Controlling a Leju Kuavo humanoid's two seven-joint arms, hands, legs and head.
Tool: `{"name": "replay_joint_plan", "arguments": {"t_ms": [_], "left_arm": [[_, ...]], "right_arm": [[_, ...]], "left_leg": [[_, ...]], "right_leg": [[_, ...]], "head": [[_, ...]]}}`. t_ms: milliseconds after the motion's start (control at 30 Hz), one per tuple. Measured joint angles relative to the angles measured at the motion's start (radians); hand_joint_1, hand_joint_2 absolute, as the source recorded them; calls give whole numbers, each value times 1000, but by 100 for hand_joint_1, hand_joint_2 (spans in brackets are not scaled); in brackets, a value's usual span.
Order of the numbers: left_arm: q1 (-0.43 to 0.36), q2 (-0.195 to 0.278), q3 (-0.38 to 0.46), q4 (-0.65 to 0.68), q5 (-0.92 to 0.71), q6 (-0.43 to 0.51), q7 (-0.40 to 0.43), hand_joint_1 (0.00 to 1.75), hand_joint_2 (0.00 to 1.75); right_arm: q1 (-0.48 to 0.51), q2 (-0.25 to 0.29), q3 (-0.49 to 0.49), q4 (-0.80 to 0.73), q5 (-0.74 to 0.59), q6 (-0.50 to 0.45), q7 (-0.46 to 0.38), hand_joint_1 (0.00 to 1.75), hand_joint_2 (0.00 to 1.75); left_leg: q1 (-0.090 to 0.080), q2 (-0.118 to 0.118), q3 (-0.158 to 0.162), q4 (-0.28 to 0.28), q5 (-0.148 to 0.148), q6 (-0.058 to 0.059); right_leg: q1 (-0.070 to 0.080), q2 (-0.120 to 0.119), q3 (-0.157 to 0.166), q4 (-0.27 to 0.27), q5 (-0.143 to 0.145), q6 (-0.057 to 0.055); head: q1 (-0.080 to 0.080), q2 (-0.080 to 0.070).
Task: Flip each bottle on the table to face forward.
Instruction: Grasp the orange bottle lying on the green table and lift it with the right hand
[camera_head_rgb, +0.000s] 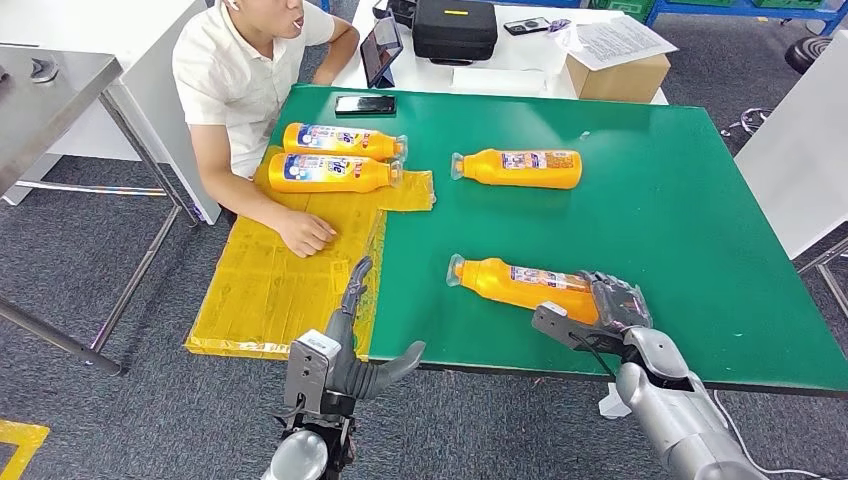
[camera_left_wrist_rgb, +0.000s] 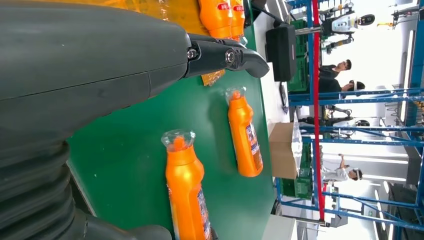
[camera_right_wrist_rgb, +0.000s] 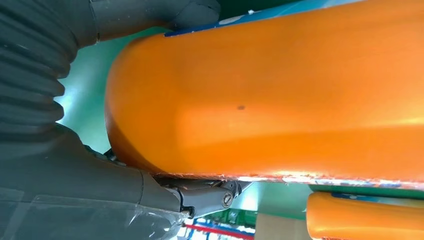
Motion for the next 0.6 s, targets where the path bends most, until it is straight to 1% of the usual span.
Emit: {"name": "replay_joint_plan", "arguments": {"t_ms": [133,233,300,367,500,600], "left_arm": [[0,0,0,0,6,-6,-6,0,175],[2,0,4,-3,51,10,-45,0,175],[13,0,18,-9,125,27,-68,0,175],[35,0,41,-16,239,25,-60,0,175],[95,6,89,-33,487,-29,-17,0,175],[123,20,106,-42,572,-57,-1,0,175]], "right_arm": [[23,-6,-16,-1,-84,-5,-76,175,175],[61,12,-45,-17,-193,-49,-180,175,175],[105,41,-75,-56,-273,-91,-240,175,175],[151,70,-98,-114,-329,-113,-263,175,175],[235,118,-124,-251,-437,-123,-303,175,175],[271,153,-130,-351,-508,-123,-328,175,175]], "left_leg": [[0,0,7,0,-5,1],[0,0,8,0,-6,1],[1,0,7,0,-6,1],[1,1,6,0,-7,0],[2,-2,-3,0,-6,-1],[2,-3,-8,0,-5,-1]], "right_leg": [[0,0,-2,-1,-5,0],[0,0,9,0,-5,-1],[1,0,10,0,-5,-1],[1,1,9,0,-5,-1],[2,-2,2,2,-6,-2],[2,-3,-3,2,-6,-2]], "head": [[0,0],[1,0],[0,0],[0,0],[0,0],[-1,0]]}}
